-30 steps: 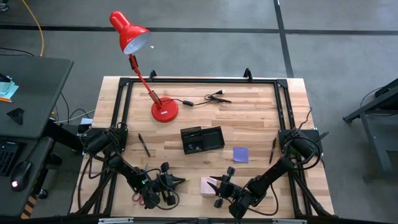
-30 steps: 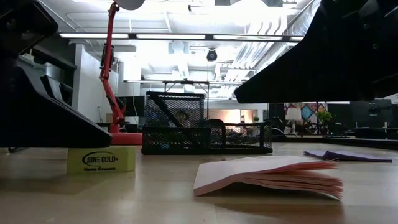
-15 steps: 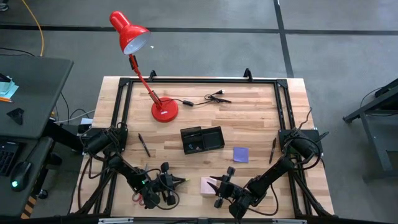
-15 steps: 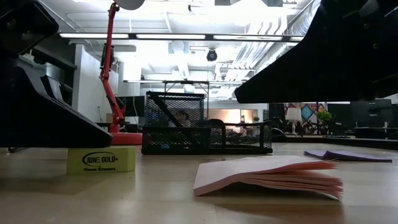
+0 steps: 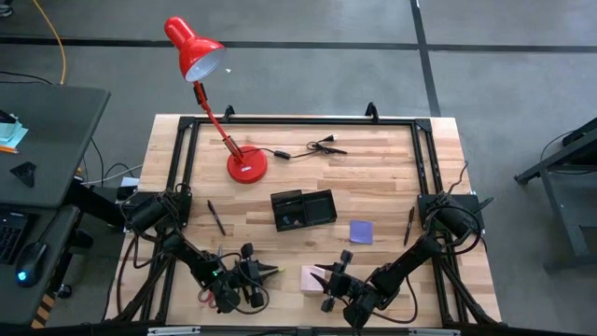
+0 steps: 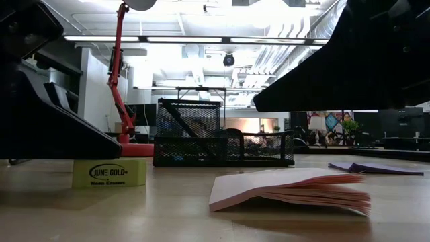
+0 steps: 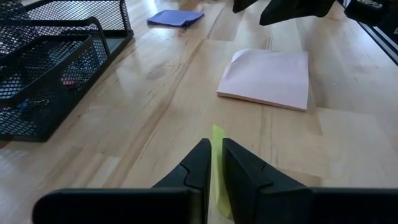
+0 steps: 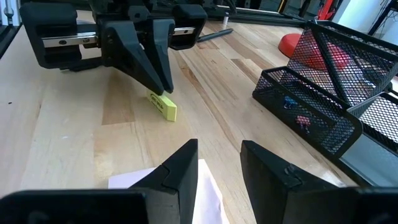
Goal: Pick and place office supplies into organizer
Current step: Put the yellow eraser into the black desk organizer
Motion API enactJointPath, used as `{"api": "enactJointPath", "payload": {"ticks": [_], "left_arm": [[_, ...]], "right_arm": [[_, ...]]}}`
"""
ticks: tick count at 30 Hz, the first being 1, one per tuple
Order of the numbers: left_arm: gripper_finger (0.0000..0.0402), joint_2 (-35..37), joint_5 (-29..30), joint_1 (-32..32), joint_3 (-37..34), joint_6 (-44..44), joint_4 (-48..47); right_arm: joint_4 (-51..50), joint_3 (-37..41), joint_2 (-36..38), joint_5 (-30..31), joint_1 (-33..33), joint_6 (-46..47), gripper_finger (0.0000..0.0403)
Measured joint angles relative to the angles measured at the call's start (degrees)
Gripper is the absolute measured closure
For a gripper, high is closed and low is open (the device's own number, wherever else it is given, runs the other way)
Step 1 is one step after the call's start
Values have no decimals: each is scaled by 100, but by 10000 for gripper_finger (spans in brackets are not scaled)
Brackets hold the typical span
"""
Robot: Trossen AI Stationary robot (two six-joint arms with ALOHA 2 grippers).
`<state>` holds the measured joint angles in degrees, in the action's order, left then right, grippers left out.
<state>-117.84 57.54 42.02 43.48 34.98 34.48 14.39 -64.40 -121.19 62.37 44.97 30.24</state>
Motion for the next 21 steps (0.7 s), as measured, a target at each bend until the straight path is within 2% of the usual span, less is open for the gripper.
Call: {"api": "enactJointPath", "payload": {"ticks": [12,21], "left_arm": [[369,5,122,5,0,-27,2],[367,375,179,207,0,-353,-14]], "right_arm": [[-2,0,0,-30,0,2,289],[-22,0,0,-87,0,4,289]]}}
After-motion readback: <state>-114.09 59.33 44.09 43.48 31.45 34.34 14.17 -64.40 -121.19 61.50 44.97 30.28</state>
